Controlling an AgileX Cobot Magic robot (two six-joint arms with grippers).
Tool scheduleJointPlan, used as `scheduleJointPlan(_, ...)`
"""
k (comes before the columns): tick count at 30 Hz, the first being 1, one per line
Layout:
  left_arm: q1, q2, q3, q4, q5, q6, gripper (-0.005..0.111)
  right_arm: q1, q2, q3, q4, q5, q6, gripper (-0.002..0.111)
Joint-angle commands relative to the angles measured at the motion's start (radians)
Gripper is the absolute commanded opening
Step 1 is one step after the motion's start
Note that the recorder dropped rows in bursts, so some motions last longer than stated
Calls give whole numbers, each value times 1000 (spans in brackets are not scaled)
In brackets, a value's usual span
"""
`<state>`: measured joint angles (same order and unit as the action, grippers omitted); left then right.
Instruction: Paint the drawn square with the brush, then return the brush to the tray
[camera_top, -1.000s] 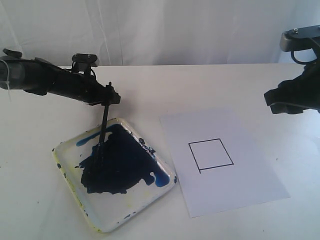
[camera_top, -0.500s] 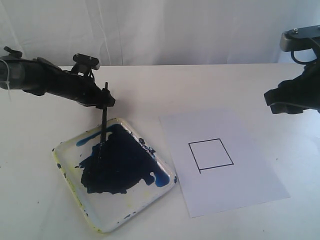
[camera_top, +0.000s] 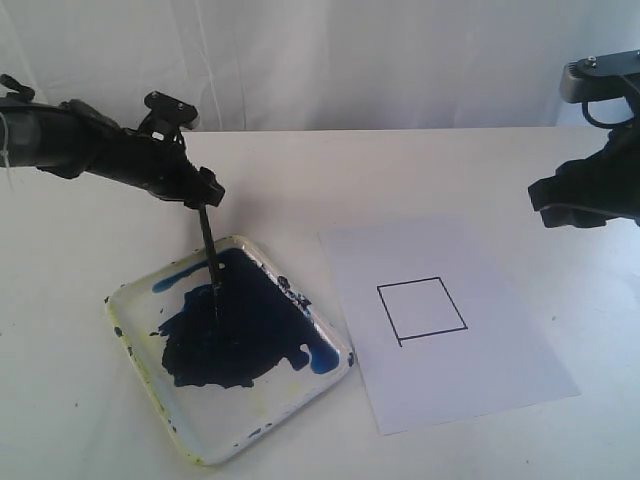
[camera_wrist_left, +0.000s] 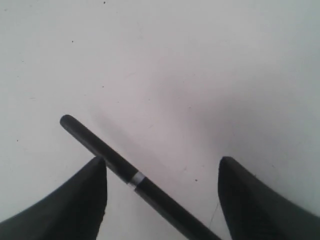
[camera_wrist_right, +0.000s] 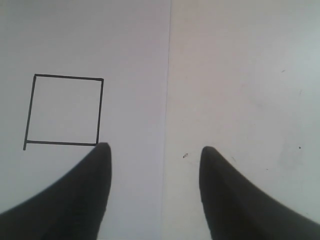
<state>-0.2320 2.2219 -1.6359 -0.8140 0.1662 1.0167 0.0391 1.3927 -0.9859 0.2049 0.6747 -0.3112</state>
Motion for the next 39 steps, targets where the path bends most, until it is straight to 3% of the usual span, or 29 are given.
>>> scheduleJointPlan(1,2,-17,0,49,35,3,66,1,0,-5,1,-10,1,51)
scheduleJointPlan(11,2,-91,-4,101,64,29,66,1,0,-5,1,-10,1,51)
scheduleJointPlan(19,2,-175,-6,480,234,230,66,1,0,-5,1,-13,1,51)
scheduleJointPlan(22,-1,-177,-6,555,250,337,66,1,0,-5,1,-13,1,51)
scheduleJointPlan(30,-5,-173,-1,537,349,766,59,1,0,-5,-1,-21,1,51)
scheduleJointPlan(33,-25,-173,1,531,362,820,56,1,0,-5,-1,-27,1,51)
scheduleJointPlan(39,-80,-171,1,531,304,870,72,1,7,-5,-1,-27,1,51)
